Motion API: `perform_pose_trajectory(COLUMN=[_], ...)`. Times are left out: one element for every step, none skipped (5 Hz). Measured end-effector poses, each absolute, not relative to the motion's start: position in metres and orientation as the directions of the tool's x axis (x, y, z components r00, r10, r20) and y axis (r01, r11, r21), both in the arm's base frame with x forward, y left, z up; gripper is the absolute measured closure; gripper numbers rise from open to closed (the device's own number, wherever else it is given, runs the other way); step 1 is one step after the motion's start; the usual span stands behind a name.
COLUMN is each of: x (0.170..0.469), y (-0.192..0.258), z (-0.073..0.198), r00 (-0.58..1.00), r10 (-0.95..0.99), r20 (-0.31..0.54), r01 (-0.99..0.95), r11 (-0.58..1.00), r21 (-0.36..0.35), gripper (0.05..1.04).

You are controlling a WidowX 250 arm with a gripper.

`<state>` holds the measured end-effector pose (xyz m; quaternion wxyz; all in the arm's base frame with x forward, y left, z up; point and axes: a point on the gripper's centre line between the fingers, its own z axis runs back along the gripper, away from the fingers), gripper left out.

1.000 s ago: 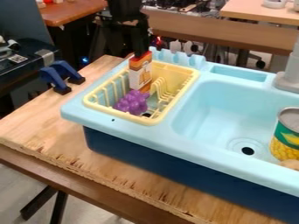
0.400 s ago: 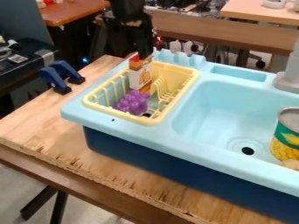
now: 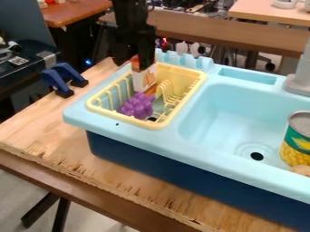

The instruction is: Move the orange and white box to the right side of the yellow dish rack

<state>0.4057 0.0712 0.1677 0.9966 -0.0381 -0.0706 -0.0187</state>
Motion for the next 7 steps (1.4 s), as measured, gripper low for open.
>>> perform_pose_trajectory(x=[0.41,0.413,0.415,0.411,0.409,0.405,0.4], y=[0.071,0.063,0.056,0.054,0.051,0.041,0.027], z=[0.166,0.166,0.167,0.166,0.167,0.19,0.204], r00=[0.986,0.984,0.981,0.981,0.981,0.966,0.949], r10=[-0.019,-0.041,-0.056,-0.047,-0.047,-0.091,-0.152], r20=[0.165,0.175,0.184,0.189,0.186,0.243,0.277], r01=[0.03,0.053,0.069,0.061,0.061,0.099,0.154], r11=[0.997,0.996,0.995,0.996,0.995,0.995,0.988], r21=[-0.069,-0.065,-0.066,-0.072,-0.074,-0.02,0.017], gripper=[0.134,0.416,0.682,0.693,0.693,0.693,0.693])
